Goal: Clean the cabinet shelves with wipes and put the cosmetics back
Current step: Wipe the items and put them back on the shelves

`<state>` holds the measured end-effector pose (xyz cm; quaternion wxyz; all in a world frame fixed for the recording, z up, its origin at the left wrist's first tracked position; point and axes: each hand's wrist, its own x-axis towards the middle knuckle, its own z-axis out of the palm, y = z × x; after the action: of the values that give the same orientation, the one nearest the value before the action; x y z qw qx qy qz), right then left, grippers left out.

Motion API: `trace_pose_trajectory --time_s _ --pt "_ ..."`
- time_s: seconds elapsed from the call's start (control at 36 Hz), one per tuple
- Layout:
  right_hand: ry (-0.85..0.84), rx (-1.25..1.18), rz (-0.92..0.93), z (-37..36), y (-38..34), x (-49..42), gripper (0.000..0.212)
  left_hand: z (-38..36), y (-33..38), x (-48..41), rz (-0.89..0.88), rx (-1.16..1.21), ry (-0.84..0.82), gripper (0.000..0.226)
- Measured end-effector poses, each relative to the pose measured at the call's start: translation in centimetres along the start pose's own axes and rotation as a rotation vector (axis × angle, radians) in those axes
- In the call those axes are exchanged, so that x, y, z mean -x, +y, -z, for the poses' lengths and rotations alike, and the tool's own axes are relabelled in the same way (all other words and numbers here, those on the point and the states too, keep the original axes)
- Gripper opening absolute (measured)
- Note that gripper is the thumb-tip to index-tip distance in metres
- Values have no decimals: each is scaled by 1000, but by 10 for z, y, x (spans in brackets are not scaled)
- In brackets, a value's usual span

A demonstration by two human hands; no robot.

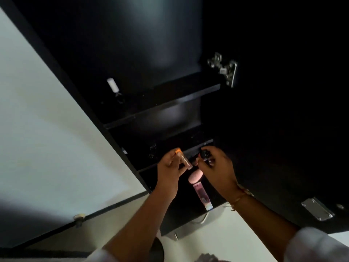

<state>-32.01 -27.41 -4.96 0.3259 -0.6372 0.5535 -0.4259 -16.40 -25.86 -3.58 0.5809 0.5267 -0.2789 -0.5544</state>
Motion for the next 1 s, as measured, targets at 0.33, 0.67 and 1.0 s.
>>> trace_pose_trajectory --time_s 0.33,0.67,1.0 --pt "125 -79 281 26 -104 -27 38 -18 103 35 -216 77 -112 24" --pt "232 -27 457 43 -176 -75 45 -31 171 29 -516 -86 -72 24" --pt "186 198 508 32 -201 -149 38 -27 218 -49 -808 -949 237 18"
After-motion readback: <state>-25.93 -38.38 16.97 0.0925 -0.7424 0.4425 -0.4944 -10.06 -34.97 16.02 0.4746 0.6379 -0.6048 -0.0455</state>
